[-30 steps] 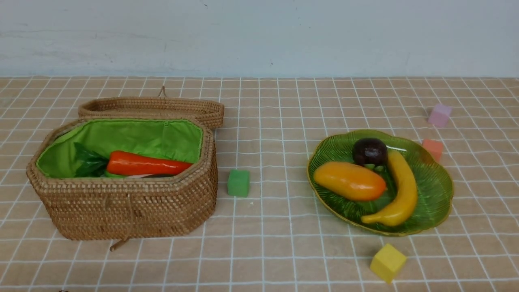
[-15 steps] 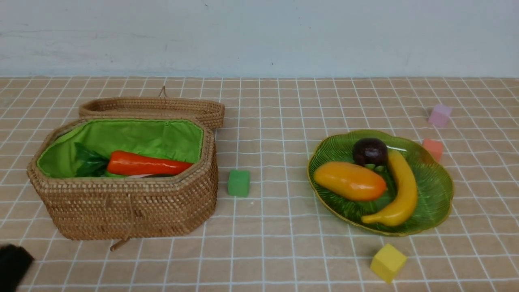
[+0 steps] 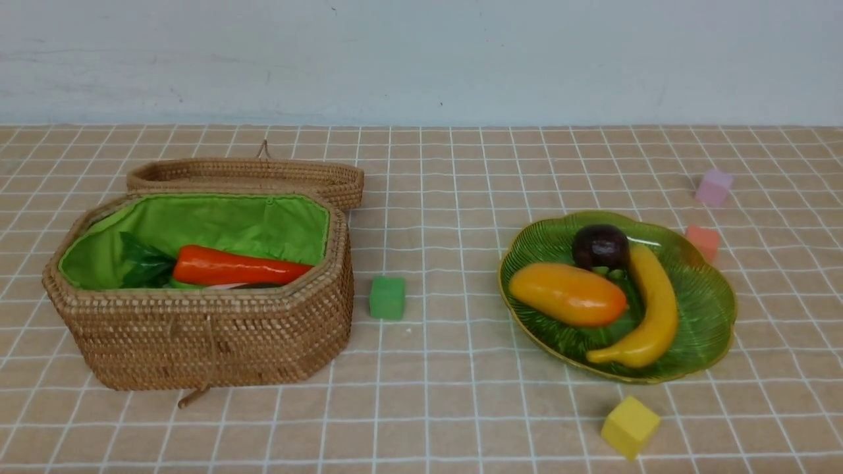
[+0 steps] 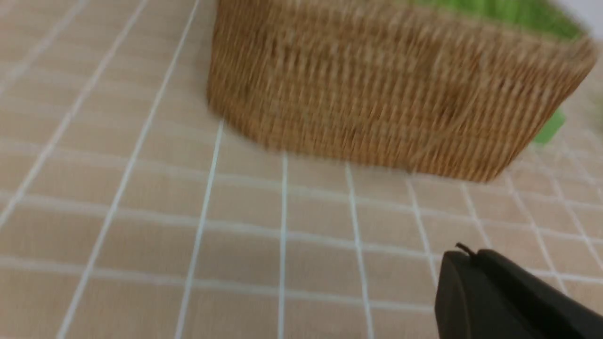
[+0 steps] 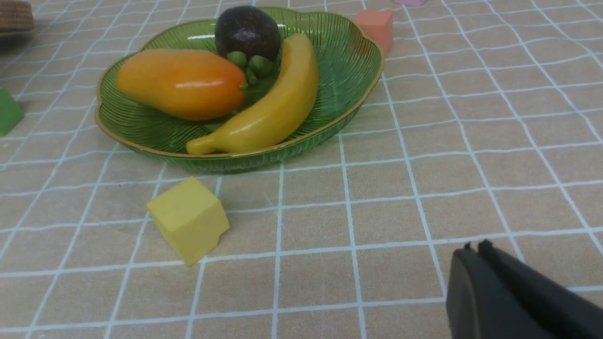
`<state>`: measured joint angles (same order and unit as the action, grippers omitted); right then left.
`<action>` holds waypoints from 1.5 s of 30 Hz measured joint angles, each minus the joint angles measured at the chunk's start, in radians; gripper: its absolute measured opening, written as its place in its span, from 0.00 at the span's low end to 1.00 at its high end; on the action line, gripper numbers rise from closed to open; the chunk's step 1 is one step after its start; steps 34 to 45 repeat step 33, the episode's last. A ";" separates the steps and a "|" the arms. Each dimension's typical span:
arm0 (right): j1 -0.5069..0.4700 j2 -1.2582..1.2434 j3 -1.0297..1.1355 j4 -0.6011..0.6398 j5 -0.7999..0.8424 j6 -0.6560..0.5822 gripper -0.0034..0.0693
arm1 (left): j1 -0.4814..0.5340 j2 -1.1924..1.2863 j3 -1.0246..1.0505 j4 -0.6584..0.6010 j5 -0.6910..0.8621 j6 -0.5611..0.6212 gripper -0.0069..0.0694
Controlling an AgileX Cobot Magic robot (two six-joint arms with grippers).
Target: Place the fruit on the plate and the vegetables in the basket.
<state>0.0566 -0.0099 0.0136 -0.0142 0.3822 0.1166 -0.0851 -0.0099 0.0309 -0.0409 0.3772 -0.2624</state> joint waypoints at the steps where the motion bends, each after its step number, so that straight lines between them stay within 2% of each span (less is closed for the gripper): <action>1: 0.000 0.000 0.000 0.000 0.000 0.000 0.05 | 0.000 0.000 0.000 0.000 0.002 -0.005 0.07; 45: 0.000 0.000 0.000 0.000 0.000 0.000 0.05 | 0.000 0.000 0.000 0.003 0.000 -0.013 0.07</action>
